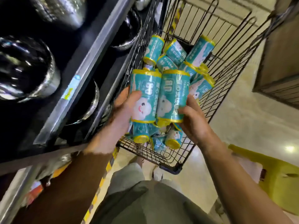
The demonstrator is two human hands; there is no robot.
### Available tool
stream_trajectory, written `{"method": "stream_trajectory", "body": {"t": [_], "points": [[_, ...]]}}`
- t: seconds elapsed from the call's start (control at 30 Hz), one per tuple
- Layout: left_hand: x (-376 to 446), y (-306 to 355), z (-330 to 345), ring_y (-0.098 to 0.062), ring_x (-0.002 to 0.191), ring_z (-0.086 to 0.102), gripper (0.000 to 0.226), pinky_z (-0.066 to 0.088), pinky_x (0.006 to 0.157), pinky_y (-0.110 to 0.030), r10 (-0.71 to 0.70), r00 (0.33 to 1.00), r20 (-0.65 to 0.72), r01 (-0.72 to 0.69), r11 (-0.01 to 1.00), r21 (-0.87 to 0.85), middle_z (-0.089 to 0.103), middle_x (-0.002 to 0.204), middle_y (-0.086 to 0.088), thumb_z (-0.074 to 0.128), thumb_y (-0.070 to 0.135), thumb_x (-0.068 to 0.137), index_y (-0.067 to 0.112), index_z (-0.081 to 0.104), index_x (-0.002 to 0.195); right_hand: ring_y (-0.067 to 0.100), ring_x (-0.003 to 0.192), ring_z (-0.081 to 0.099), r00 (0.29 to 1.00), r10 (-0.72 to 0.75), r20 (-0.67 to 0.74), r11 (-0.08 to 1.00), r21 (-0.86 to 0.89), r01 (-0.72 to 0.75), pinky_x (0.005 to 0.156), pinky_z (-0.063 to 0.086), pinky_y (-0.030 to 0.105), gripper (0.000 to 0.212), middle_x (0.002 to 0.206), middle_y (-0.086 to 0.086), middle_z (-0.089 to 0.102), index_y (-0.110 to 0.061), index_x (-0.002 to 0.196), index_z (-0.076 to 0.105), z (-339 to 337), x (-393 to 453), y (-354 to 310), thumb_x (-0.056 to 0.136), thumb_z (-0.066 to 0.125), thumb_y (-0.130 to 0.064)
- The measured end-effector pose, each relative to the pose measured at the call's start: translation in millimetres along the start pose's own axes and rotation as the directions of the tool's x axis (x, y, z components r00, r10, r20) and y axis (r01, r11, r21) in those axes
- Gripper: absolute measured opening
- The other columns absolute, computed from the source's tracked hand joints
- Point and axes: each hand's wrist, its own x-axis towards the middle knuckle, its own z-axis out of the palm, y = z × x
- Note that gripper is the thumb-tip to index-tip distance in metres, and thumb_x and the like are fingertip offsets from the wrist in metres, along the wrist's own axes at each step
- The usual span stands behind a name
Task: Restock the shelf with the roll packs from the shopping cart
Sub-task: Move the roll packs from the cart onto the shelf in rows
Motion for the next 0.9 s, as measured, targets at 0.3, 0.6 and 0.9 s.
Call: {"method": "stream_trajectory", "body": {"t": [0.3, 0.6, 0.9], "points": [[-151.1, -25.5, -13.4, -0.021, 0.105, 0.070, 0.035, 0.057, 0.085, -0.036, 0.200, 0.978, 0.058, -0.197, 0.979, -0.048, 0.074, 0.114, -0.002, 0.067, 0.022, 0.083, 0.021, 0.064, 0.119, 0.023, 0.099, 0.072, 0.980, -0.176, 0.093, 0.952, -0.237, 0.194, 0.086, 0.057, 0.041, 0.071, 0.115, 0.006, 0.074, -0.013, 0.131, 0.058, 25.0, -111.7, -1.9, 0.070, 0.081, -0.042], [-290.0, -39.0, -58.0, -0.020, 0.105, 0.070, 0.048, 0.056, 0.080, -0.029, 0.449, 0.866, -0.220, -0.446, 0.892, 0.066, 0.074, 0.113, -0.001, 0.071, 0.023, 0.079, 0.016, 0.060, 0.124, 0.005, 0.089, 0.071, 0.886, -0.320, 0.335, 0.849, -0.314, 0.425, 0.073, 0.056, 0.024, 0.053, 0.102, -0.010, 0.073, -0.020, 0.122, 0.053, 79.8, -204.2, 18.9, 0.080, 0.084, -0.017], [-389.0, -8.7, -131.3, -0.018, 0.096, 0.073, 0.072, 0.057, 0.075, -0.029, 0.603, 0.617, -0.506, -0.623, 0.767, 0.153, 0.076, 0.107, -0.003, 0.082, 0.037, 0.058, 0.008, 0.063, 0.121, 0.015, 0.094, 0.073, 0.777, -0.371, 0.508, 0.774, -0.292, 0.562, 0.083, 0.061, 0.045, 0.067, 0.107, 0.000, 0.073, -0.019, 0.118, 0.053, 202.4, -256.5, 31.3, 0.062, 0.085, -0.037]]}}
